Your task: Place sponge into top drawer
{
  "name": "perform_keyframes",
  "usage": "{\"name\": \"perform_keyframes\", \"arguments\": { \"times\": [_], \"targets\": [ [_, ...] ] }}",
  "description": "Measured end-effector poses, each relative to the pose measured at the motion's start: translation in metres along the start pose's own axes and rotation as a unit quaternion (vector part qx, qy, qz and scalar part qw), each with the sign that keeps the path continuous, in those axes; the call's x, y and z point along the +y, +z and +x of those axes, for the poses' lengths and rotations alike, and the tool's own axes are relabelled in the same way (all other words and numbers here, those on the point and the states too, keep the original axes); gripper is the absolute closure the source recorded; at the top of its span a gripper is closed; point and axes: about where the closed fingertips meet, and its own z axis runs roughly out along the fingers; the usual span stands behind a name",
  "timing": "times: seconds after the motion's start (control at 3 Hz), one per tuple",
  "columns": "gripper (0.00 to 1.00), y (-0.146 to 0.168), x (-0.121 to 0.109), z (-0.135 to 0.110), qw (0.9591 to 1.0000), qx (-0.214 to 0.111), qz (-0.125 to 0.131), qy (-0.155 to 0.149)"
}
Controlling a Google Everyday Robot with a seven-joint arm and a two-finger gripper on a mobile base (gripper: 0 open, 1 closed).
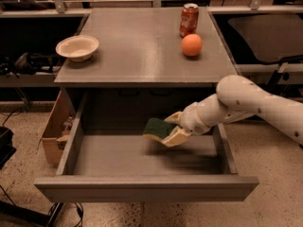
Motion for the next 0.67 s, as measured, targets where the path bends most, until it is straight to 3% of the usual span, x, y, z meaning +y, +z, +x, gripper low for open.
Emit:
{"name": "perform_keyframes", "arguments": {
  "times": [0.33, 0.67],
  "targets": [
    [1.0, 0.0542, 0.015, 0.0091, 0.9994, 0.009, -0.034, 0.0],
    [0.82, 0.0585, 0.016, 0.0101, 0.9993, 0.01, -0.036, 0.001]
  ]
}}
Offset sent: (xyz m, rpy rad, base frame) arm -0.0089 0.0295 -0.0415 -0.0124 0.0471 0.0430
